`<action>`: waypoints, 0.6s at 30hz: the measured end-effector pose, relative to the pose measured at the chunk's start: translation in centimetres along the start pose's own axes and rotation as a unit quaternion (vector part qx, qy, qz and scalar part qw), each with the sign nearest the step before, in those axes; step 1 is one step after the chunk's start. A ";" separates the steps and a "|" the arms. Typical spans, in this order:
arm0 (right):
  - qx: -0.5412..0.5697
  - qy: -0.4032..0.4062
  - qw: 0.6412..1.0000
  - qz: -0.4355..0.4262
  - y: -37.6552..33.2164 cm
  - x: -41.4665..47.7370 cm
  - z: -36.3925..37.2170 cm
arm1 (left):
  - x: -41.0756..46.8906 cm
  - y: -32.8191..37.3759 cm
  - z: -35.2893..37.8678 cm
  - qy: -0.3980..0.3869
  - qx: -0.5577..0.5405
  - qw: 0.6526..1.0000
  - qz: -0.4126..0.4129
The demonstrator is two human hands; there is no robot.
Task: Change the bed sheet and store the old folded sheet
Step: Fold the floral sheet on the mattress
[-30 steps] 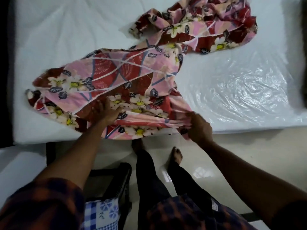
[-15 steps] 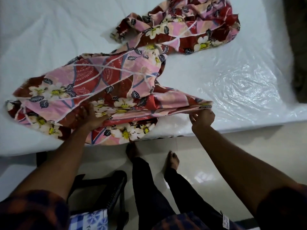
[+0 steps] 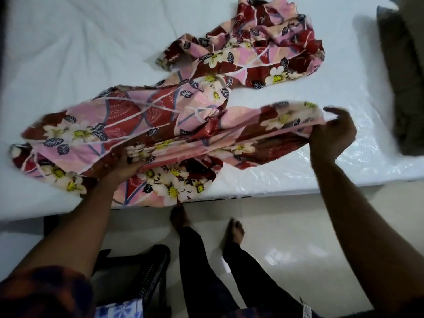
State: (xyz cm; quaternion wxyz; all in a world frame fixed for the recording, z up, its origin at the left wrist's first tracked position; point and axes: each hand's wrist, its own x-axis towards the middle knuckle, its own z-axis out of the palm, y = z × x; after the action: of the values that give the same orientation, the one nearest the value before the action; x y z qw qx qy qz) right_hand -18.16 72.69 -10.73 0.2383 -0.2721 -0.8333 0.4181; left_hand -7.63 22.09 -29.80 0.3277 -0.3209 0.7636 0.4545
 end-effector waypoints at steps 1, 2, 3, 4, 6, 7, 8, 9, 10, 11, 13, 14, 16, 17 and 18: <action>0.043 0.028 0.994 0.094 1.9 -1.2 0.8 | 0.0 0.0 0.0 0.008 -0.012 1.000 0.004; 0.113 0.038 0.971 0.209 3.7 -2.7 1.3 | -0.1 0.2 -0.1 0.007 -0.018 1.000 0.008; 0.208 0.012 0.922 0.325 4.9 -4.4 1.9 | -0.1 0.4 -0.2 0.003 -0.029 1.000 0.001; 0.284 -0.029 0.860 0.423 5.8 -6.0 2.5 | 0.4 0.1 -0.4 0.004 -0.035 0.999 -0.009; 0.335 -0.065 0.772 0.536 6.9 -8.6 3.3 | 1.4 -0.8 -0.8 0.004 -0.045 0.999 -0.023; 0.321 -0.067 0.763 0.558 6.6 -9.2 3.8 | 1.7 -1.2 -0.8 0.002 -0.051 0.998 -0.027; 0.285 -0.069 0.780 0.553 6.4 -9.5 4.1 | 1.2 -0.8 -0.7 -0.001 -0.052 0.998 -0.026; 0.261 -0.074 0.802 0.531 6.0 -9.6 4.0 | 0.8 -0.5 -0.6 0.002 -0.053 0.998 -0.025; 0.182 -0.078 0.861 0.468 5.5 -9.0 3.4 | 0.5 -0.3 -0.4 0.007 -0.049 0.999 -0.020; 0.069 -0.092 0.922 0.370 5.5 -7.9 2.7 | 0.6 -0.5 -0.4 0.014 -0.045 0.999 -0.015; -0.155 -0.107 0.968 0.165 6.0 -5.0 0.9 | 3.9 -3.3 -1.3 0.023 -0.041 0.999 -0.023; -0.229 -0.099 0.964 0.097 6.2 -3.1 -0.1 | 5.4 -4.4 -1.3 0.027 -0.024 0.999 -0.036; -0.283 -0.071 0.955 0.046 5.3 1.0 -1.7 | 6.2 -4.7 -0.8 0.053 0.015 0.998 -0.044; -0.292 -0.064 0.953 0.034 4.7 2.8 -2.1 | 4.1 -3.0 -0.3 0.067 0.032 0.997 -0.032; -0.302 -0.060 0.951 0.019 3.8 4.5 -2.2 | 2.0 -1.2 0.3 0.085 0.052 0.995 -0.023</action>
State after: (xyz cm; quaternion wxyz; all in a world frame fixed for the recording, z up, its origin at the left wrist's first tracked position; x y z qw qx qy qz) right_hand -19.16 78.79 -11.87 0.0872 -0.3212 -0.9280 0.1673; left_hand -7.82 21.55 -32.10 0.2879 -0.3580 0.8040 0.3774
